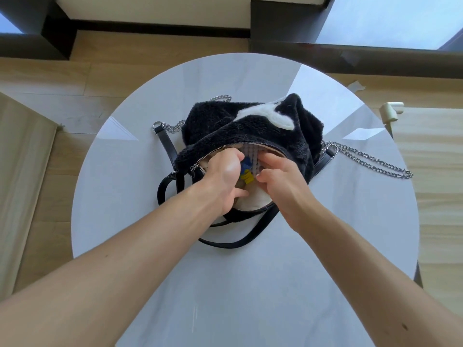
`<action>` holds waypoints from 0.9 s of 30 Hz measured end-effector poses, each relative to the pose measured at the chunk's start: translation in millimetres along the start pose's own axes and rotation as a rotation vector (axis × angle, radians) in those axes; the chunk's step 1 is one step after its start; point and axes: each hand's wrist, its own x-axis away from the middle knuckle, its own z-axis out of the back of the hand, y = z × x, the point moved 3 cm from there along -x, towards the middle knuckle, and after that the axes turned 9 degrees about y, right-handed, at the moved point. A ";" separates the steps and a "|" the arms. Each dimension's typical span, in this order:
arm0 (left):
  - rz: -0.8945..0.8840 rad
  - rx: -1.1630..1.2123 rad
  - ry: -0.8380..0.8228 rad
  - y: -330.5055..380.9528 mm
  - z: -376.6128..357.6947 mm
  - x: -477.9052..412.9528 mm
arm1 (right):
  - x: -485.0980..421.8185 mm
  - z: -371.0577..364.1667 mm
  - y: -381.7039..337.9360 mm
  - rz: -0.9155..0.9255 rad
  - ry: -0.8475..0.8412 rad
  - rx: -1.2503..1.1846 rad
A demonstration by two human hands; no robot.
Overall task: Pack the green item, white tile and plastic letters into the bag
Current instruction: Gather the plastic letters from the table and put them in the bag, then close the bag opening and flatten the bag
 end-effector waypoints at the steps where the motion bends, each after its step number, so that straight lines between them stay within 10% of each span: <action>1: -0.024 -0.037 -0.011 -0.1 2.0 0.8 | 2.4 4.2 2.7 0.036 0.031 0.050; 6: -0.341 -0.425 0.002 -3.7 22.5 3.2 | 7.8 36.2 22.5 0.241 0.394 0.239; 12: -1.122 -0.694 0.414 21.4 72.9 6.7 | -8.2 53.7 46.1 0.248 0.541 0.537; 16: -0.987 -1.085 0.275 18.6 93.3 -27.9 | -21.0 49.3 46.5 0.225 0.527 0.607; 27: -1.090 -1.146 -0.102 30.0 101.9 -52.0 | -46.3 61.5 33.9 0.312 0.351 0.520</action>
